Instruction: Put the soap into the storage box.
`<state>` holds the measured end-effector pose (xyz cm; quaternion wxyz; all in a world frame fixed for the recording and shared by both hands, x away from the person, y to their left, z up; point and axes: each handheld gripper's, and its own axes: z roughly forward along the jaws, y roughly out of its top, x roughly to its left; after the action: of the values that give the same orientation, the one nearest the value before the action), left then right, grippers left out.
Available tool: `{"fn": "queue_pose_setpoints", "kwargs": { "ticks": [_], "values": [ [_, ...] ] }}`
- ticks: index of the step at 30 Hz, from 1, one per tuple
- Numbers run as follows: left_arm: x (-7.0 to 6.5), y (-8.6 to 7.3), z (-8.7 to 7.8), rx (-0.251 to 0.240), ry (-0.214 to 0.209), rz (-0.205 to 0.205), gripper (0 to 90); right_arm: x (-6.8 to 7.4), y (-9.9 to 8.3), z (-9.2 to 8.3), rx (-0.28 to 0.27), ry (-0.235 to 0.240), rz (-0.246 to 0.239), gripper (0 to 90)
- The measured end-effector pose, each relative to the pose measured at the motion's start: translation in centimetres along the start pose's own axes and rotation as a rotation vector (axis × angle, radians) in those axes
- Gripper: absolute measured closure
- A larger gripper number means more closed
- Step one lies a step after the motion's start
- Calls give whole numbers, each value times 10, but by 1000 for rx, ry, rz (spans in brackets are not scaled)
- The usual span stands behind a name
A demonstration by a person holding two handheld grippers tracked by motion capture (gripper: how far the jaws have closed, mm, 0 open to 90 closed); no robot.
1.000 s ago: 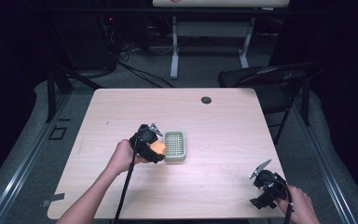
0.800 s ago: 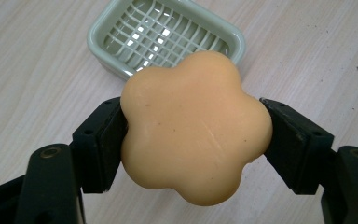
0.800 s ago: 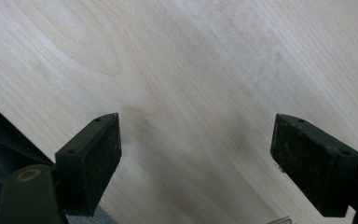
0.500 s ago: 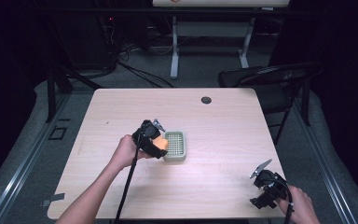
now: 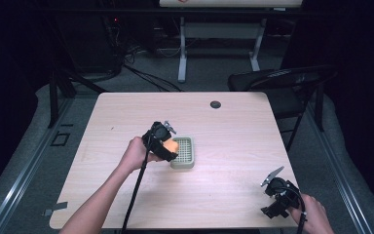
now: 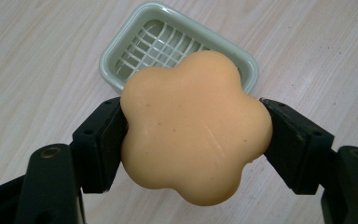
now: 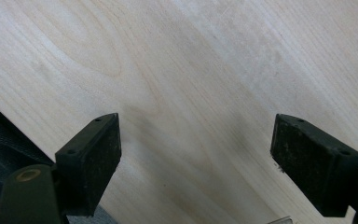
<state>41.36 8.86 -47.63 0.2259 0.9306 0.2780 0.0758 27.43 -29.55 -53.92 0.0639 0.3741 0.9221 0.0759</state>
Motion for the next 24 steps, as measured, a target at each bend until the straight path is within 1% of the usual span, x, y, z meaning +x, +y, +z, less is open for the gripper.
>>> {"fn": "queue_pose_setpoints", "kwargs": {
  "ticks": [9, 10, 11, 12, 13, 14, 15, 17, 18, 22, 23, 24],
  "values": [
    [3, 9, 3, -9, -3, -1, 273, 0, 0, 0, -1, 4, -1, 158],
    [3, 10, 4, -9, -4, 0, 273, 2, -2, 3, -45, 25, 33, 158],
    [3, 10, 5, -12, -2, -2, 273, 1, -1, 0, -17, -1, 13, 158],
    [3, 11, 5, -10, -5, -2, 273, 1, 0, 0, -10, -5, 9, 158],
    [4, 12, 6, -8, -6, 0, 273, 0, 0, 0, -2, 2, 1, 158],
    [4, 13, 6, -10, -4, 0, 273, 0, 0, 0, 0, 3, 0, 158],
    [4, 13, 7, -9, -5, 1, 273, 1, 0, 0, -8, -3, 9, 158],
    [5, 14, 8, -8, -6, -2, 273, 1, 0, 1, -9, 0, 8, 158],
    [5, 15, 10, -5, -6, -2, 273, 1, 1, 0, 1, 0, -1, 158],
    [6, 18, 14, 5, -6, 5, 273, 0, 0, 0, 0, 1, 1, 158],
    [6, 18, 16, 3, -4, 1, 273, 0, 0, 0, 1, 5, 0, 159],
    [6, 19, 16, 8, -5, 5, 273, 1, 0, 1, -7, 1, 10, 159]
  ]
}}
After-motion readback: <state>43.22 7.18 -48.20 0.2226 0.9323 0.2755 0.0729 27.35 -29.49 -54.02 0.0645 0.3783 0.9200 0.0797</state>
